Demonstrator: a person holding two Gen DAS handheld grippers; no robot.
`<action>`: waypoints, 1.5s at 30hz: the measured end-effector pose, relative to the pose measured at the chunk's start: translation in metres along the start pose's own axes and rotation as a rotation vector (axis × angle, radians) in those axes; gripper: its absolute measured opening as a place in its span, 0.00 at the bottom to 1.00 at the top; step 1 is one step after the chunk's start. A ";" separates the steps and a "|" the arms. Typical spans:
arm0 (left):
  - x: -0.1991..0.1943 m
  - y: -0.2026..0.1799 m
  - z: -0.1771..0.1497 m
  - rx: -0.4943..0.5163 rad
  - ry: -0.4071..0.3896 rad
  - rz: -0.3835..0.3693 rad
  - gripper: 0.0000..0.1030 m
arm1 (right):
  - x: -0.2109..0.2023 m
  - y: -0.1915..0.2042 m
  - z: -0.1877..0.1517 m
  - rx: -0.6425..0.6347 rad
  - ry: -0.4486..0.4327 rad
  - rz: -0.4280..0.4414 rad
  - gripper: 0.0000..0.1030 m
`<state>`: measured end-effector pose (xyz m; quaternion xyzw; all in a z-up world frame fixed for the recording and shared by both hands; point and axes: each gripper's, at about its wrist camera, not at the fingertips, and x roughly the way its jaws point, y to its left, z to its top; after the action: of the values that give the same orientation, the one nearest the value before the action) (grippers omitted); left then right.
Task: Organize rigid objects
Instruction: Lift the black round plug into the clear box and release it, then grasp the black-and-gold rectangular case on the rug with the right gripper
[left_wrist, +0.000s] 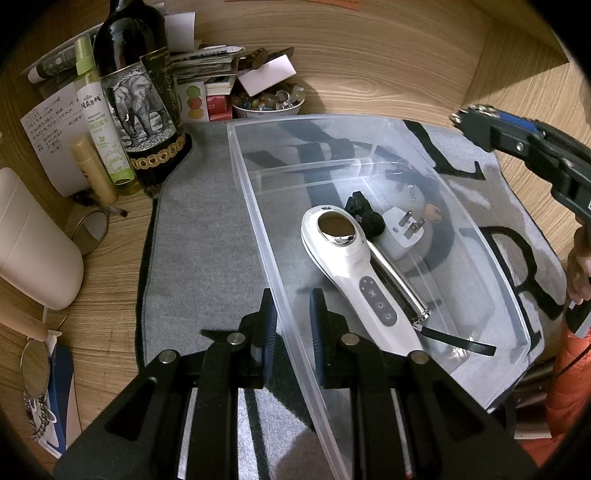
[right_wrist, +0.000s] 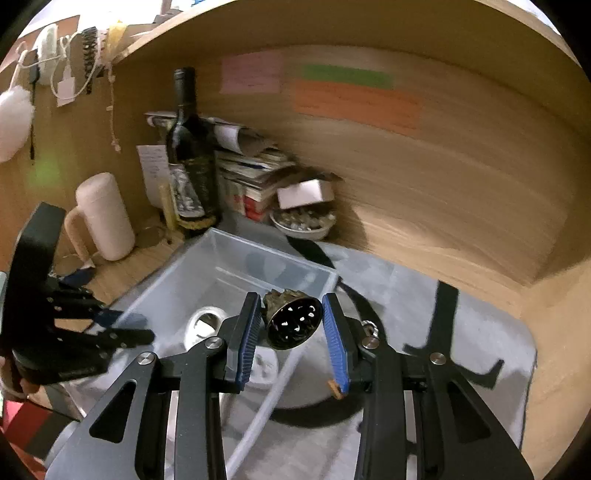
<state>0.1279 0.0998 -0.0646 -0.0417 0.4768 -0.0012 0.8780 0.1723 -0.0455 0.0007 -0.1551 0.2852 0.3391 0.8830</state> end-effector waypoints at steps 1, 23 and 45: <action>0.000 0.000 0.000 -0.001 0.000 -0.001 0.16 | 0.002 0.003 0.002 -0.006 -0.001 0.004 0.31; 0.000 -0.003 0.001 -0.001 -0.003 -0.003 0.16 | 0.075 0.037 -0.002 -0.084 0.201 0.062 0.30; 0.000 -0.003 0.001 0.000 -0.003 -0.006 0.16 | 0.058 0.036 0.001 -0.088 0.175 0.067 0.46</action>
<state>0.1283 0.0965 -0.0638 -0.0432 0.4754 -0.0036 0.8787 0.1829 0.0108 -0.0371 -0.2132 0.3510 0.3659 0.8351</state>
